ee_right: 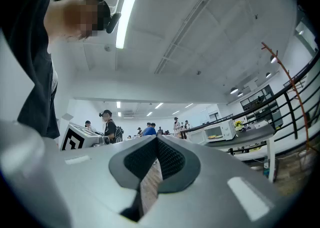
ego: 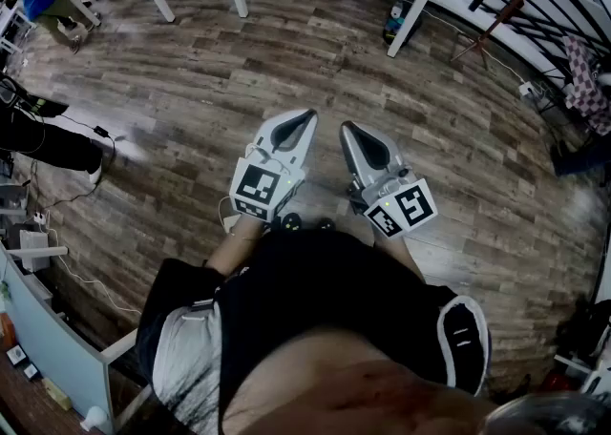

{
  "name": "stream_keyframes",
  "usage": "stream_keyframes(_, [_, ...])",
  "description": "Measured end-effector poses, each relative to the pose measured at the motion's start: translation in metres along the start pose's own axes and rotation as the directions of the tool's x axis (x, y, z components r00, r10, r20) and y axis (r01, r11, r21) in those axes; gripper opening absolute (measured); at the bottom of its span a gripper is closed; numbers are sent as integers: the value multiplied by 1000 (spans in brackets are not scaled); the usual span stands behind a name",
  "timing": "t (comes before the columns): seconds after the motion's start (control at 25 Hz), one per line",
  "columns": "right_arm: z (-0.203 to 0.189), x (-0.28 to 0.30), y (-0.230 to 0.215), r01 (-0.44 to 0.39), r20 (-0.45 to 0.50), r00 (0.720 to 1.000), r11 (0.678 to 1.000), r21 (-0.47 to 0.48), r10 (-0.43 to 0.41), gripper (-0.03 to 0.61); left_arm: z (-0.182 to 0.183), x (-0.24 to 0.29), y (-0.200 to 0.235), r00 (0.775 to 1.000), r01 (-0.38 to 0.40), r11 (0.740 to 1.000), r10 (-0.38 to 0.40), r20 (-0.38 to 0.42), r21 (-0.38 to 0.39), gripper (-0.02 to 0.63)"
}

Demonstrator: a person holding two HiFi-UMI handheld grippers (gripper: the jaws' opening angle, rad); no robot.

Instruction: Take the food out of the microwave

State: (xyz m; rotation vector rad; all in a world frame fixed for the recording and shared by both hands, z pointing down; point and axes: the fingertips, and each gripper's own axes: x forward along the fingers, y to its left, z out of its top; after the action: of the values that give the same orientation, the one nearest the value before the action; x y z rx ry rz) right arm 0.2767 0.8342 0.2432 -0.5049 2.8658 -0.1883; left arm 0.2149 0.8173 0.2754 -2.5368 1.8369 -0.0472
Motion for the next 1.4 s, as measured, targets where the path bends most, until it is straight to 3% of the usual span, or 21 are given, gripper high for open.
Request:
stream_keyframes(0.52, [0,9,4,-12,-4,1000,1000,-5,12,-9,1,-6,4,1000,-5,1000,6,6,-12,3])
stream_keyframes(0.72, [-6,11,1,19,3,1000,998,56,-19,-9,0,-10,9,1000,-7,1000,8,10,-23,3])
stream_keyframes(1.4, [-28,44,37,85,-5,996,995,42,-85,-9,-8,-47,62,1000,2,997,0,22,-75,3])
